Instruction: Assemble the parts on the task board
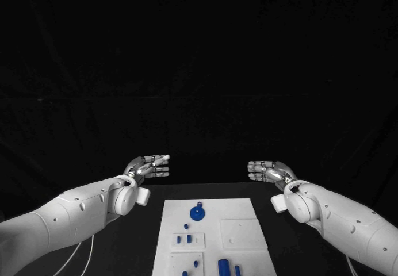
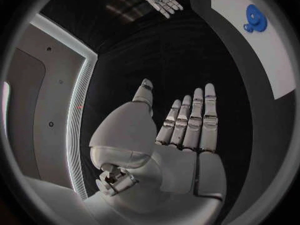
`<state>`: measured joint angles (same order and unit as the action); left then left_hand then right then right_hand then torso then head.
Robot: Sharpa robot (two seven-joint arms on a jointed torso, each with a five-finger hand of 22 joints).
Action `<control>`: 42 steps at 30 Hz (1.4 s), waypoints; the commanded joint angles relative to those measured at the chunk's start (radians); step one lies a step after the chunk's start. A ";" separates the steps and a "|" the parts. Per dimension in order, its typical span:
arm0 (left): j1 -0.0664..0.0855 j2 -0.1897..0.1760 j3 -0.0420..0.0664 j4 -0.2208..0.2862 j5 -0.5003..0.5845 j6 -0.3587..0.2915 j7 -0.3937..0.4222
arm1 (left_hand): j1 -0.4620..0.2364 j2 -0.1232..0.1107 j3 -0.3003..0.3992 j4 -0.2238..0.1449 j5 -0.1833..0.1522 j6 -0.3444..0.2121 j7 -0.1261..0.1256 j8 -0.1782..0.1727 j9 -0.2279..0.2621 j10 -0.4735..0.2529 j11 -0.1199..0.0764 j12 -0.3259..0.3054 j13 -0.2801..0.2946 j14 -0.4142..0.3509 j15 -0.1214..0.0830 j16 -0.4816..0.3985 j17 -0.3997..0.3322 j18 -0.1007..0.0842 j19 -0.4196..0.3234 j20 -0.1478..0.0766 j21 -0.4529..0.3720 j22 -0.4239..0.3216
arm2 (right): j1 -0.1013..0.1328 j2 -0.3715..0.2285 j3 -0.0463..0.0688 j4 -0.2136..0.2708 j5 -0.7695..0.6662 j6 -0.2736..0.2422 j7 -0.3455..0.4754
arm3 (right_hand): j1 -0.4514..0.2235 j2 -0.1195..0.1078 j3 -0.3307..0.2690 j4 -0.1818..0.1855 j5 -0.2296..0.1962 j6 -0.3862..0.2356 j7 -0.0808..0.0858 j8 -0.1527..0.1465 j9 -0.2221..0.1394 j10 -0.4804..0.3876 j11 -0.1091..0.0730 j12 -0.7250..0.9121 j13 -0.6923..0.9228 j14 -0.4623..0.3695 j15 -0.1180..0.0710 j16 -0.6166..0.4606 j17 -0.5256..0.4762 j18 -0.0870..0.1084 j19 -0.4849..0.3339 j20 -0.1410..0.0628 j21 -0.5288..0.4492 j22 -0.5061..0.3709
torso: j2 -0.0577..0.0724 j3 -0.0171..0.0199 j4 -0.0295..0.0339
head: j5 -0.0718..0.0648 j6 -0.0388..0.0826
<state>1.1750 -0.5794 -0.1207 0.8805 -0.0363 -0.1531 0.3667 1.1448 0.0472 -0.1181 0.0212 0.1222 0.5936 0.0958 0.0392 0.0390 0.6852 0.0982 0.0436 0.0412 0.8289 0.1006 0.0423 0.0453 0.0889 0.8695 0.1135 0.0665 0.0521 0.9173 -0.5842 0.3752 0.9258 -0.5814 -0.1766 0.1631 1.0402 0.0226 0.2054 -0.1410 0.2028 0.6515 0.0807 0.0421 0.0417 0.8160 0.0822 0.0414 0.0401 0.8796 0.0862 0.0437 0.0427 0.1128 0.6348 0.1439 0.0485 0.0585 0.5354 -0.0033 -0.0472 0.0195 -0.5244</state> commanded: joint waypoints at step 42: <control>-0.125 -0.201 0.121 0.690 0.036 -0.617 0.153 | -1.145 -0.047 0.118 -0.021 -0.122 -0.594 -0.096 -0.039 -0.039 -0.685 -0.098 -0.044 -0.041 -0.829 -0.101 -0.042 -0.045 -0.089 -0.870 -0.114 -0.067 -0.052 | 0.133 -0.196 -0.375 0.644 0.581 -0.593 0.357 | -1.040 -0.023 -0.205 0.141 -0.203 -0.651 -0.081 -0.042 -0.042 -0.816 -0.082 -0.041 -0.040 -0.880 -0.086 -0.044 -0.043 -0.113 -0.635 -0.144 -0.048 -0.058 | 0.009 0.0033 0.0472 | -0.019 -0.076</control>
<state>1.0507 -0.7805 -0.0012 1.5669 -0.0015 -0.7448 0.4936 0.0072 0.0005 -0.0048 -0.0003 0.0034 0.0051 -0.0002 0.0068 0.0010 0.0052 0.0000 0.0046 0.0010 0.0036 0.0002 0.0034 0.0010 0.0152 0.0037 -0.0001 0.0035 0.0009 1.0498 -0.7797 -0.0002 1.5679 -0.0124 -0.7557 0.4922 0.0055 0.0000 0.0058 0.0013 0.0037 0.0037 -0.0004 0.0036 0.0009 0.0038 -0.0001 0.0057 0.0010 0.0047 0.0004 0.0055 0.0009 0.0139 0.0053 0.0001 0.0035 0.0010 0.5442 0.0001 0.0000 0.0000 -0.6000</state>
